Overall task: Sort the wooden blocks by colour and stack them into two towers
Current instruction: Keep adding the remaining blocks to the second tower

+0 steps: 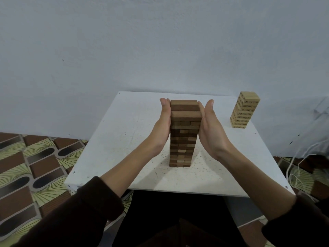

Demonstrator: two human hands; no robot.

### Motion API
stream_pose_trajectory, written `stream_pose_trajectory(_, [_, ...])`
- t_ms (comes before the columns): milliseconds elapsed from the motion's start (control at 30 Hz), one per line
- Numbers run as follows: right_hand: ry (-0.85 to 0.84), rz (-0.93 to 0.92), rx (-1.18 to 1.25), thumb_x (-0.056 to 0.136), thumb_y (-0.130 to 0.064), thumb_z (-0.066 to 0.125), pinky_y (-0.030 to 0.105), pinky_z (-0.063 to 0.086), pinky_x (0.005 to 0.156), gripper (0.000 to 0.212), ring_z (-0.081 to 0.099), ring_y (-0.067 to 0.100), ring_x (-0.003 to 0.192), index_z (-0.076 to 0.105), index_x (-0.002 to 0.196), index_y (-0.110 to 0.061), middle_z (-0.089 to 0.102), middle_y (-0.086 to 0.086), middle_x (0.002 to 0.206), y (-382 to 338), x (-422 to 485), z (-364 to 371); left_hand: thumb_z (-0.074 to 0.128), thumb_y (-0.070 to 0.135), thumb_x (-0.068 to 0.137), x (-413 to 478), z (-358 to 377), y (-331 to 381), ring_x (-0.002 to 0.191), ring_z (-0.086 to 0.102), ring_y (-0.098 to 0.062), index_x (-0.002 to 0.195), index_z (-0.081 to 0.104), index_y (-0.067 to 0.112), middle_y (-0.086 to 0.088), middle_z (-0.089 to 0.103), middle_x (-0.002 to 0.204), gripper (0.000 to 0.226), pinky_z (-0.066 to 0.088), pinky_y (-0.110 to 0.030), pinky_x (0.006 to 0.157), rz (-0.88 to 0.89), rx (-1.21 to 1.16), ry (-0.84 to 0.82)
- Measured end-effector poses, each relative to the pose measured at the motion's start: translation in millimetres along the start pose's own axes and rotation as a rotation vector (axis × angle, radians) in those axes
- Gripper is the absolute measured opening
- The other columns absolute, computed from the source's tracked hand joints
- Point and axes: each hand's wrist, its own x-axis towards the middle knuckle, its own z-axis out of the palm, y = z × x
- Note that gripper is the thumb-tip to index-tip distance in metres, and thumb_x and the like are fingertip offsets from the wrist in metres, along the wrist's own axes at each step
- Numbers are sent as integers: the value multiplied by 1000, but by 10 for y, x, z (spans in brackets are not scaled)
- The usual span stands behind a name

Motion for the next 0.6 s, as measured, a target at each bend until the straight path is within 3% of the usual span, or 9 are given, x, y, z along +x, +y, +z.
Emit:
stream_pose_trajectory(133, [0, 14, 18, 84, -73, 15, 40, 21, 117, 71, 45, 5, 129, 52, 130, -33, 54, -10, 135, 18, 3, 3, 7, 77, 69, -10, 1, -6, 133, 41, -9, 139, 44, 29, 6, 51, 140, 93, 21, -40, 118, 0, 2, 8])
stream_pose_trajectory(333, [28, 18, 42, 85, -73, 16, 38, 21, 117, 52, 44, 1, 127, 55, 110, -48, 53, -14, 135, -3, -11, 28, 7, 78, 71, 5, -3, -54, 132, 42, -8, 138, 45, 28, 6, 52, 139, 92, 22, -40, 118, 8, -5, -9])
stream_pose_trajectory(500, [11, -9, 48, 93, -64, 11, 37, 23, 116, 59, 46, 4, 127, 54, 121, -36, 55, -7, 134, 24, 0, 4, 8, 82, 70, 3, -8, -69, 132, 42, -7, 139, 44, 29, 6, 52, 139, 94, 22, -40, 118, 19, 0, -33])
stream_pose_trajectory(600, [-14, -39, -25, 91, -67, 22, 42, 21, 117, 66, 39, 7, 133, 50, 130, -22, 49, -5, 139, 24, 6, -52, 11, 87, 72, 13, -73, -55, 142, 27, -13, 148, 25, 20, -2, 34, 152, 103, 16, -40, 120, 45, 30, -61])
